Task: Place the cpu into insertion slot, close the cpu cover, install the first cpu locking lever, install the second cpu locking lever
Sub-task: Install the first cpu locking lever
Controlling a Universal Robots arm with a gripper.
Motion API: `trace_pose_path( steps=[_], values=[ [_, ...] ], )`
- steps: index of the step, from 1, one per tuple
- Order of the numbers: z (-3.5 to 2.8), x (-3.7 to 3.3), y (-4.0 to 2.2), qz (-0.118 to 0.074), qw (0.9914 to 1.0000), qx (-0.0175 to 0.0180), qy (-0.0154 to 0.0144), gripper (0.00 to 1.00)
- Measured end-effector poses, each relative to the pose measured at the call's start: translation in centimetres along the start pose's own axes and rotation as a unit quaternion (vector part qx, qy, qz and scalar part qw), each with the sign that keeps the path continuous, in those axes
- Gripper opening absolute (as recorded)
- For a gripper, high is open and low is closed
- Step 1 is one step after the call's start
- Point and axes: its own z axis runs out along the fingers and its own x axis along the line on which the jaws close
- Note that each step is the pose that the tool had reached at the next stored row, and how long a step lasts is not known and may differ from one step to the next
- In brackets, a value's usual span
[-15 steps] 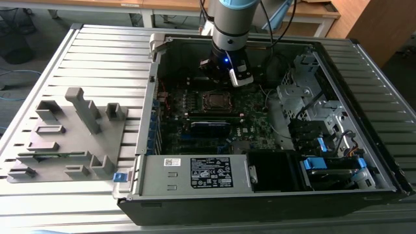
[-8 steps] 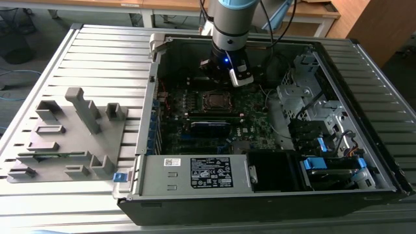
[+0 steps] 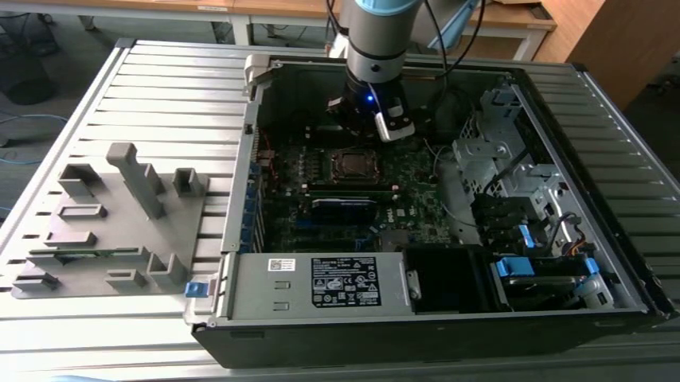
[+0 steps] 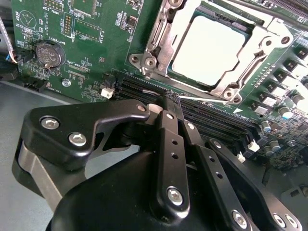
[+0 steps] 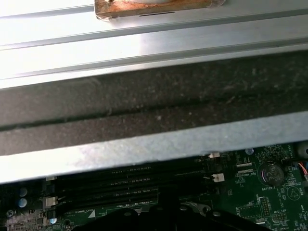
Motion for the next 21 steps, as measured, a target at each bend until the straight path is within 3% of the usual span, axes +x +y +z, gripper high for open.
trace_pose_path(
  steps=[11, 21],
  values=[
    [0.04, 0.25, -0.05, 0.005, 0.99998, -0.0003, -0.0034, 0.10],
    [0.05, 0.36, -0.05, 0.006, 0.99990, -0.0027, -0.0127, 0.10]
  ],
)
